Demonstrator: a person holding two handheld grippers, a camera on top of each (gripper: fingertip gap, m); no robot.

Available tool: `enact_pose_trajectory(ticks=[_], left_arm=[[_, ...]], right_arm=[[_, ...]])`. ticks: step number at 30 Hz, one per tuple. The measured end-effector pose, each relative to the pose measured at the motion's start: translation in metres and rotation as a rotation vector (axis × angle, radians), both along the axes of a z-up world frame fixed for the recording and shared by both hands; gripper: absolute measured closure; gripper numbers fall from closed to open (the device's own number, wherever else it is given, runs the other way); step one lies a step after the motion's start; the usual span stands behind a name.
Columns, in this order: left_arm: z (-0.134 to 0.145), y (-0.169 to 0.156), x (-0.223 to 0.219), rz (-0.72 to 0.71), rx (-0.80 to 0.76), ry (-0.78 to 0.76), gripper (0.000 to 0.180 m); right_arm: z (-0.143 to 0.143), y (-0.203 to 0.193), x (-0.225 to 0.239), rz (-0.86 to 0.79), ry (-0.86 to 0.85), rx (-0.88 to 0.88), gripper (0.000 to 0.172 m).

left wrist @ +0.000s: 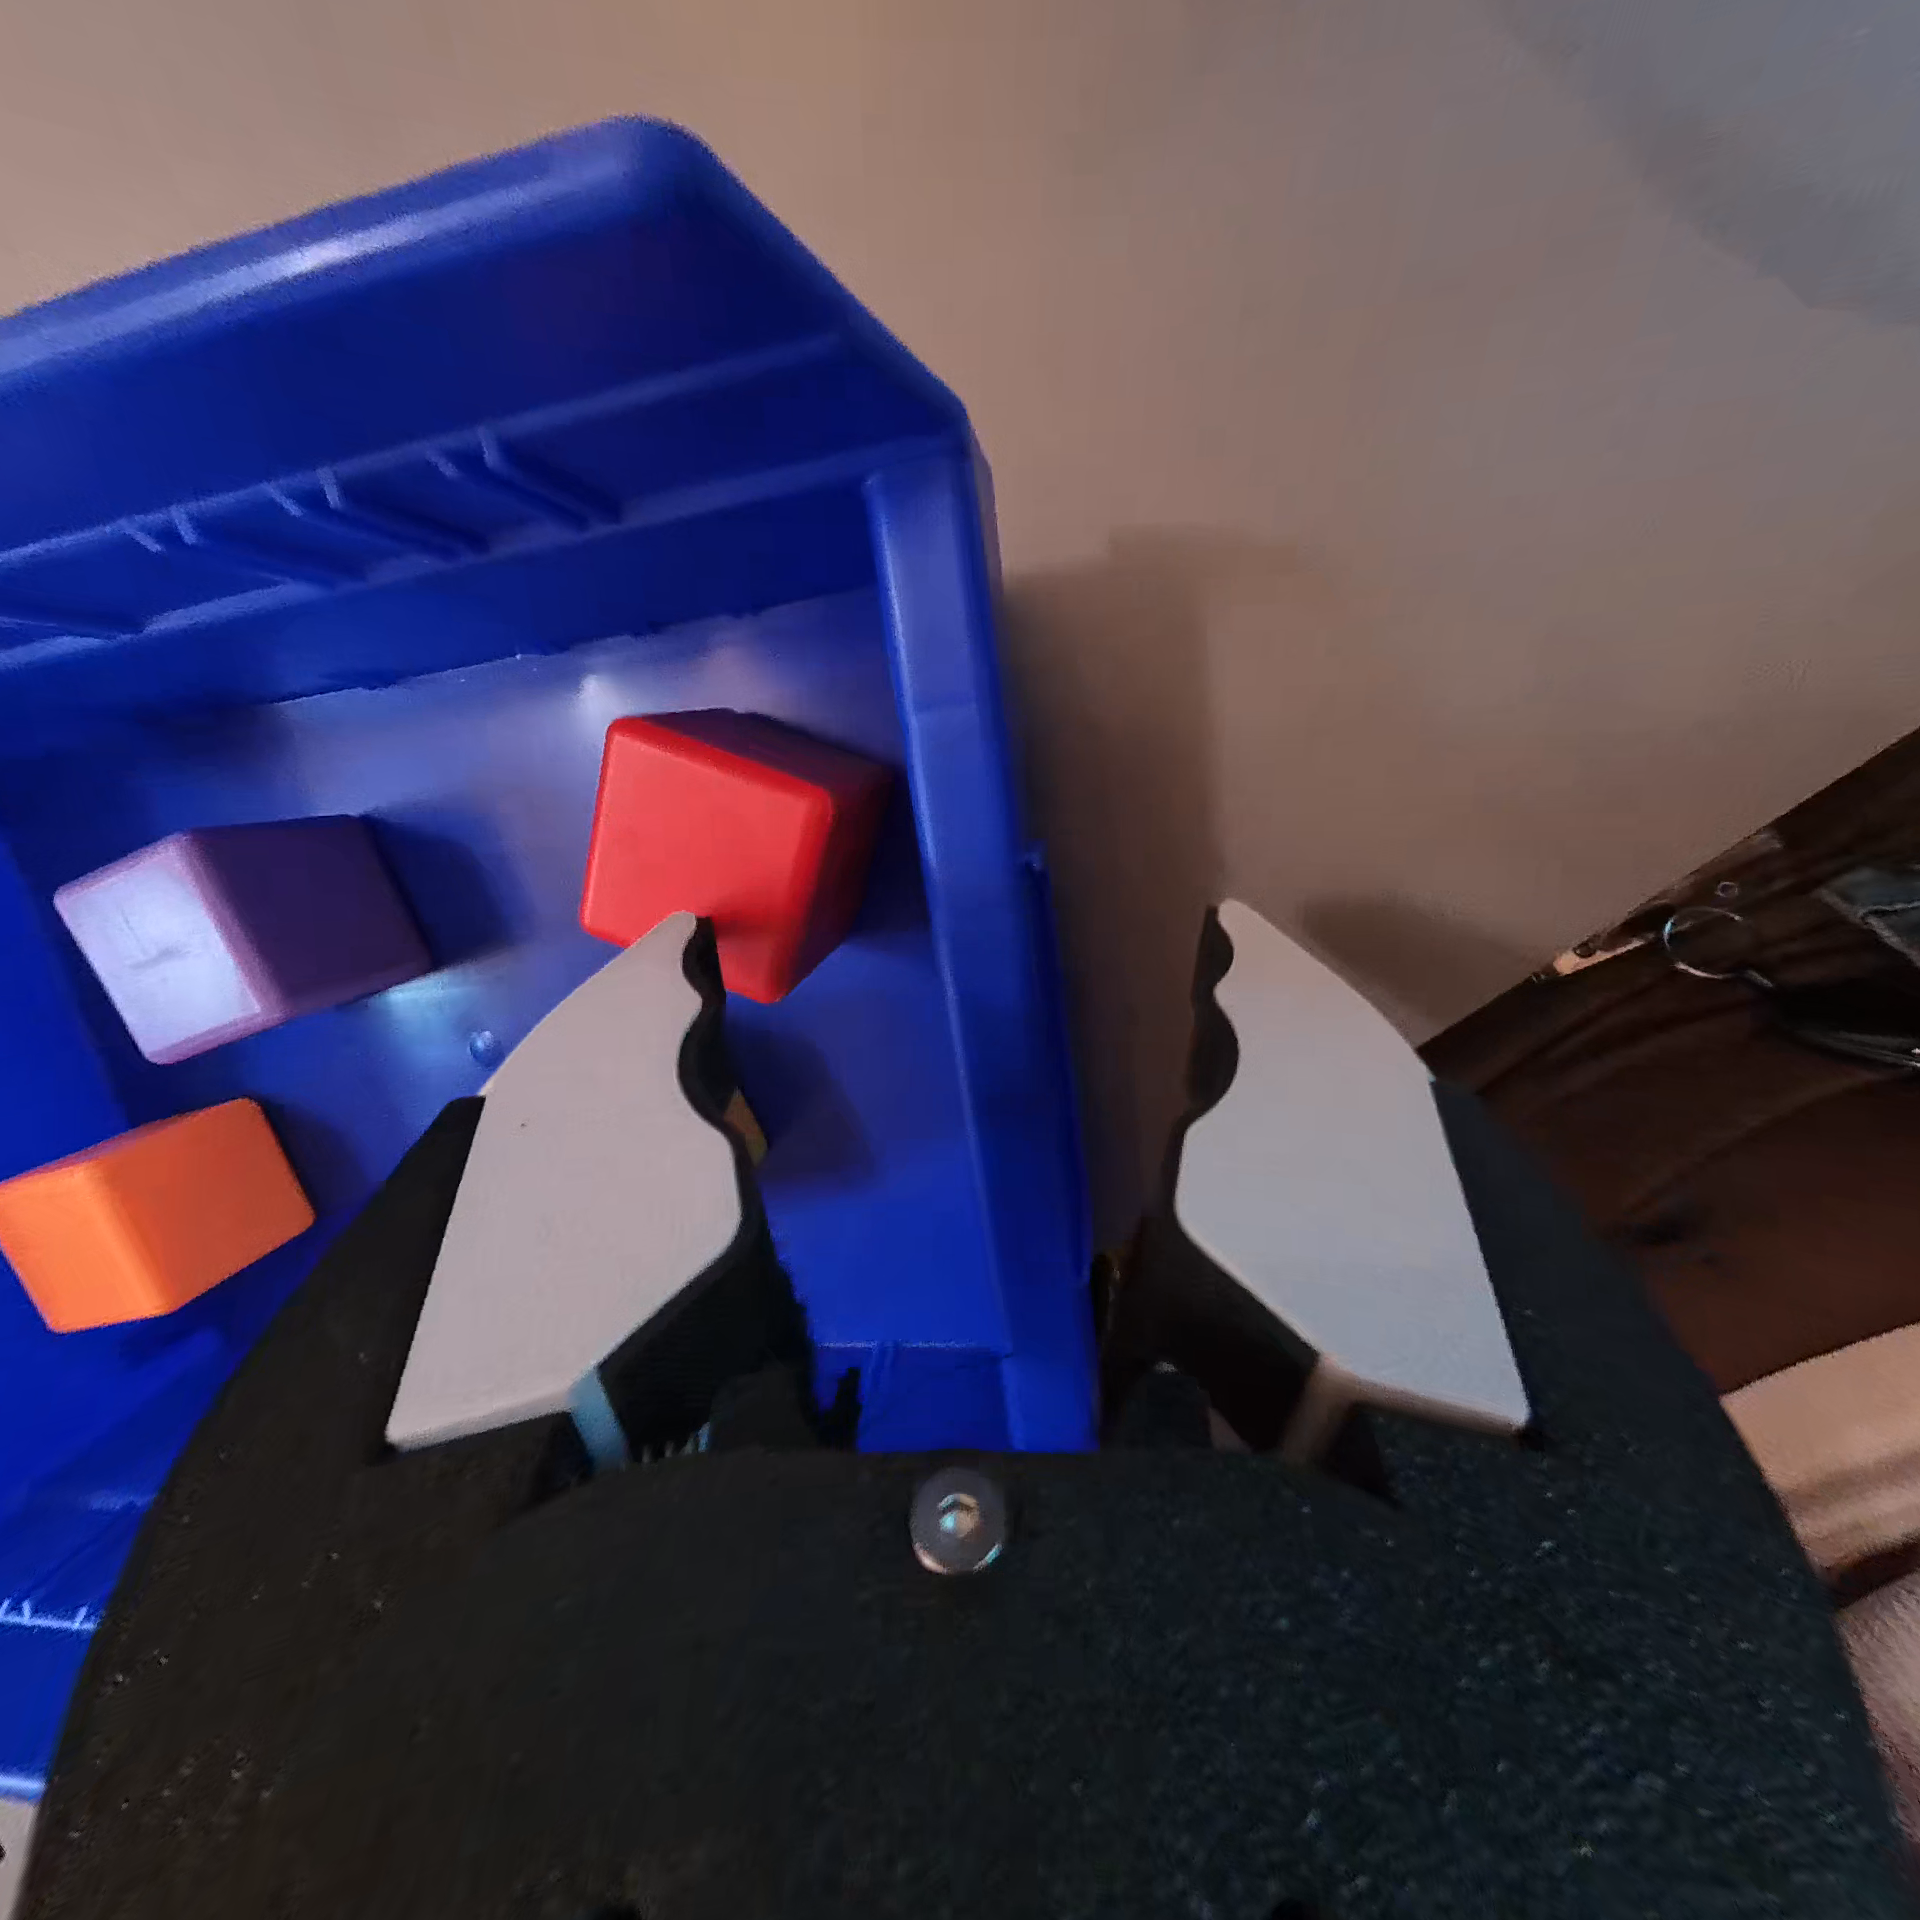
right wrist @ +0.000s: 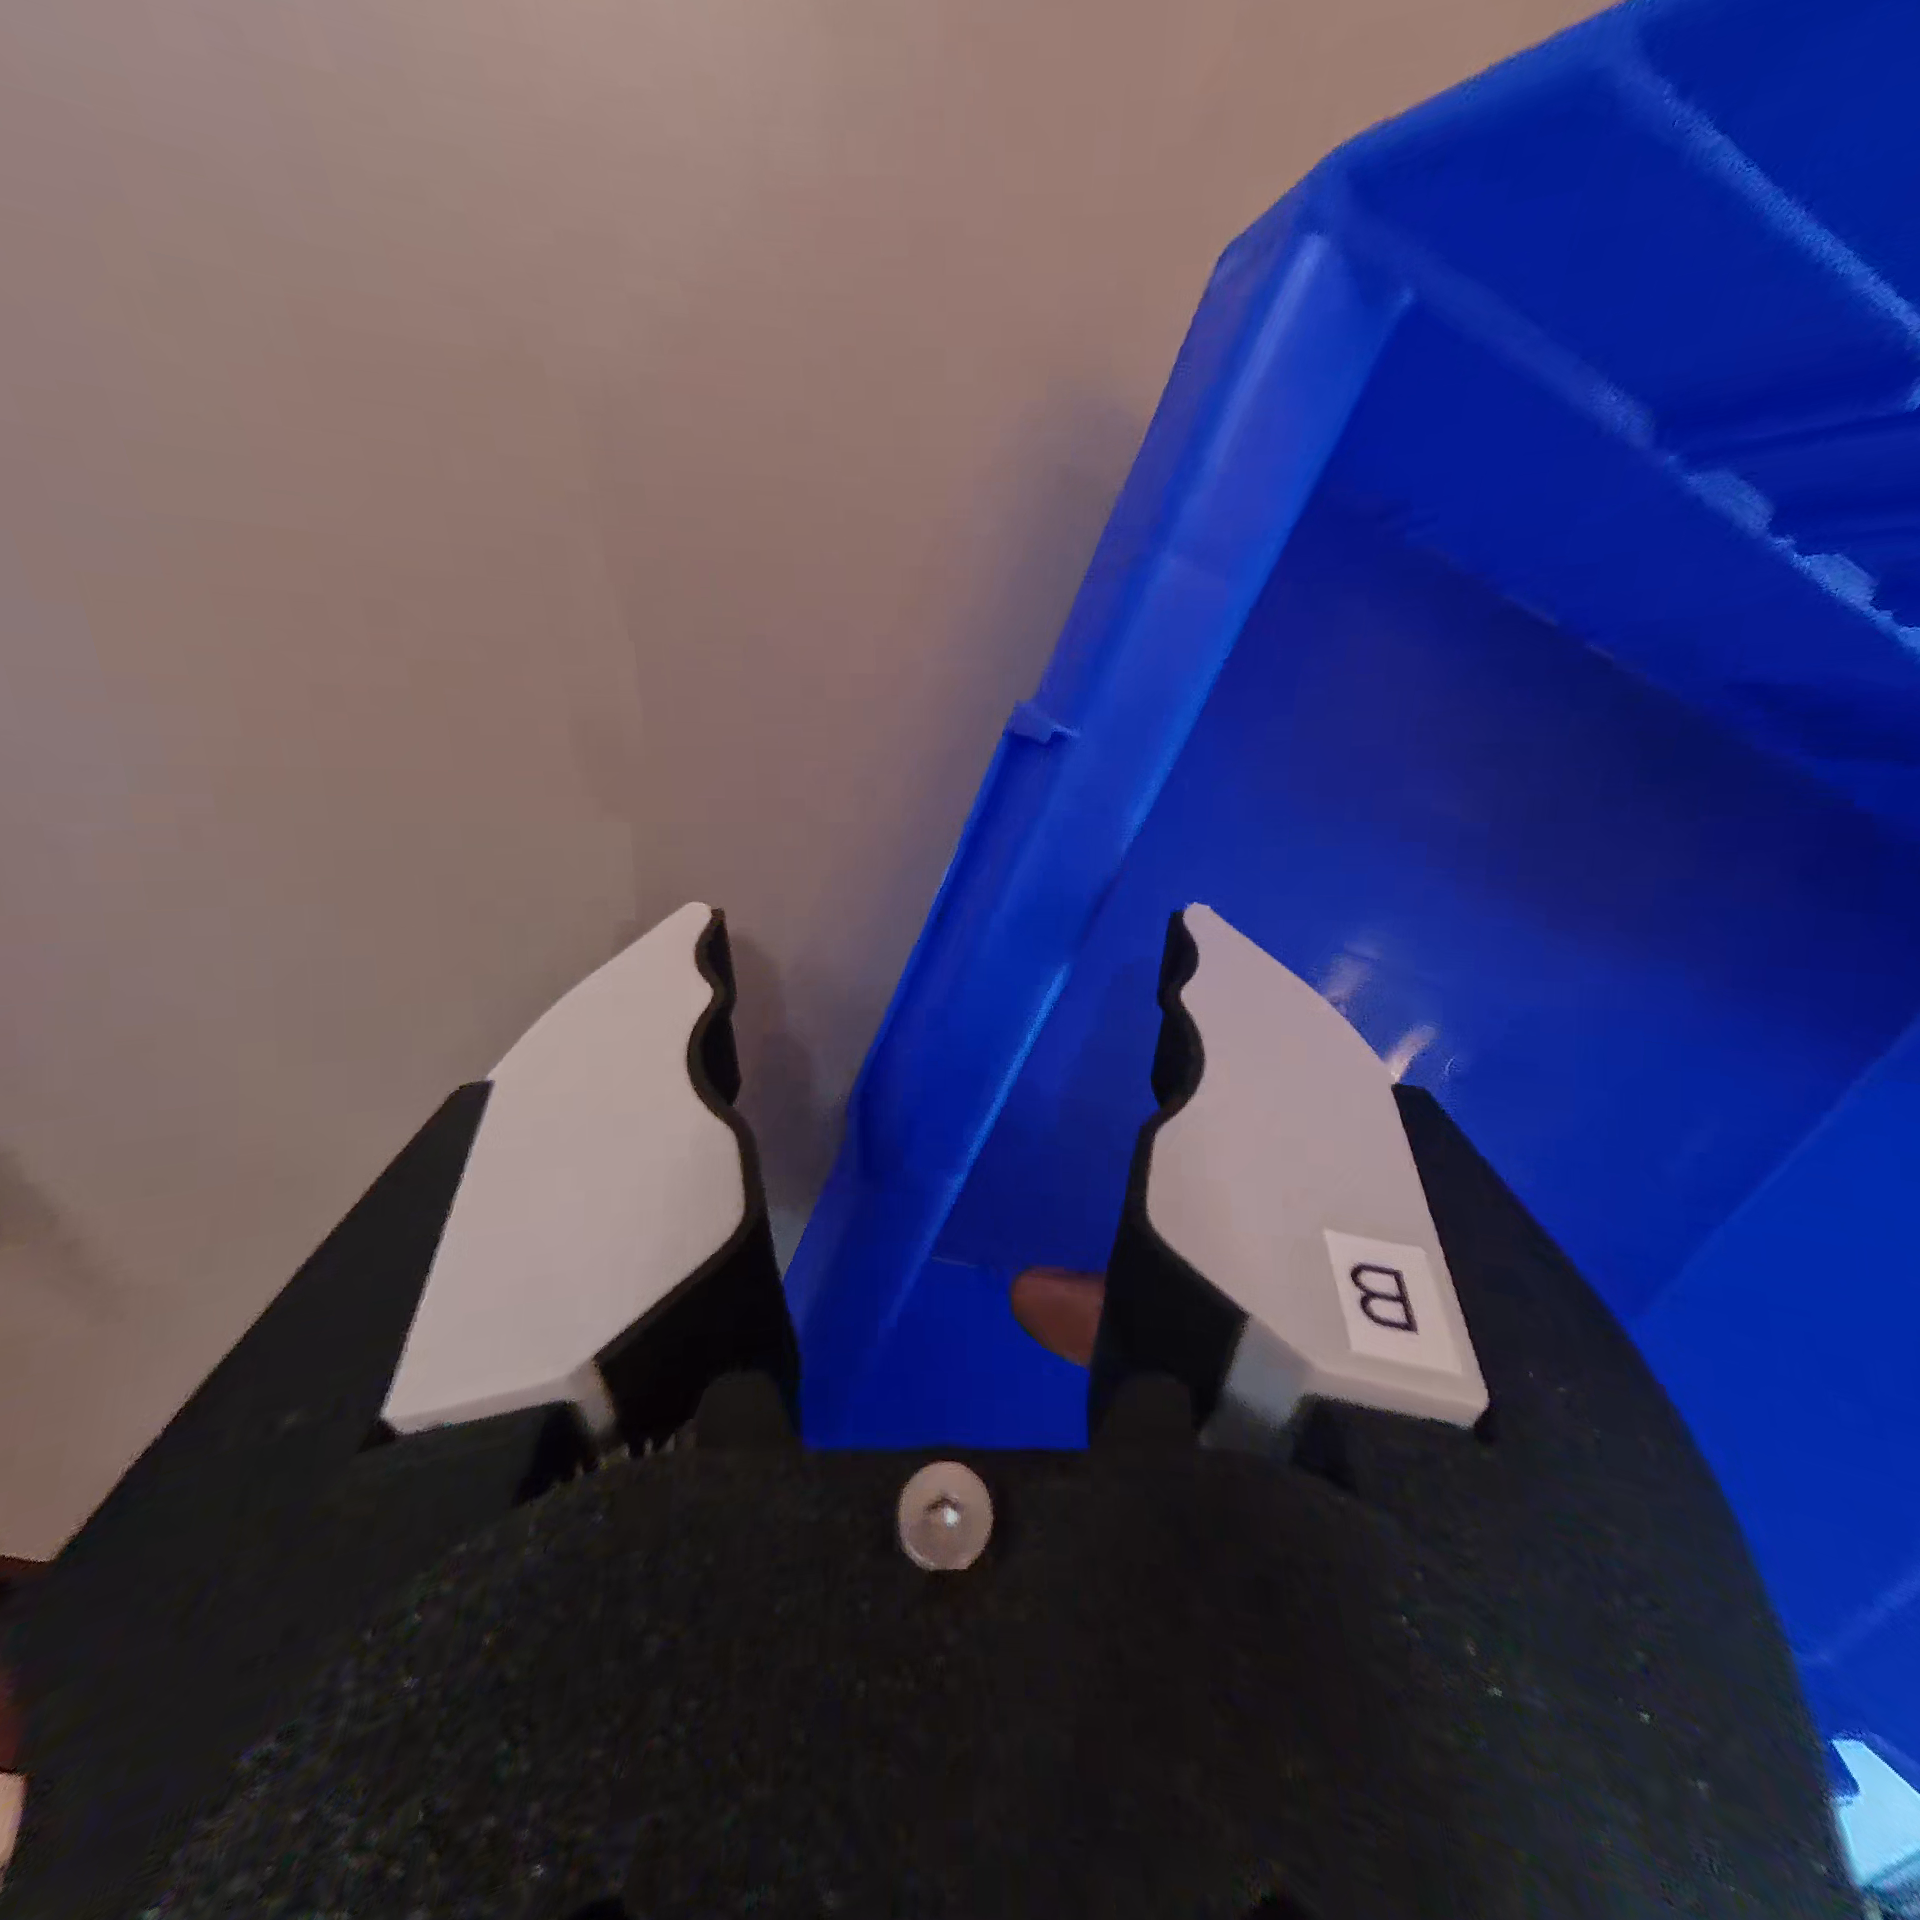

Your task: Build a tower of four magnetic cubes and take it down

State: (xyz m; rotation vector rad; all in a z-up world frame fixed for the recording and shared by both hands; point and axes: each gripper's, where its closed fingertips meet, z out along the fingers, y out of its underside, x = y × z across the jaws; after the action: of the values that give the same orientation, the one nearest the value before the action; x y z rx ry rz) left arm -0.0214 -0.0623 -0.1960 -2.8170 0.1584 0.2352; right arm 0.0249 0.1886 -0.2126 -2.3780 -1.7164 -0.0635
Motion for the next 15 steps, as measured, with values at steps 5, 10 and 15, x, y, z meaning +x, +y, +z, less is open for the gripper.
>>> enact_pose_trajectory(ticks=[5, 10, 15], left_arm=[[0.022, -0.011, 0.004, -0.009, 0.102, -0.008, 0.099], [0.002, -0.023, 0.000, -0.009, -0.036, -0.014, 0.110], [-0.012, -0.024, 0.007, -0.085, -0.148, -0.010, 0.140]], right_arm=[[-0.001, 0.000, 0.004, 0.004, -0.001, -0.004, 0.095], [-0.006, -0.002, 0.005, 0.012, -0.025, -0.030, 0.103], [-0.008, -0.003, 0.006, 0.025, -0.041, -0.045, 0.123]])
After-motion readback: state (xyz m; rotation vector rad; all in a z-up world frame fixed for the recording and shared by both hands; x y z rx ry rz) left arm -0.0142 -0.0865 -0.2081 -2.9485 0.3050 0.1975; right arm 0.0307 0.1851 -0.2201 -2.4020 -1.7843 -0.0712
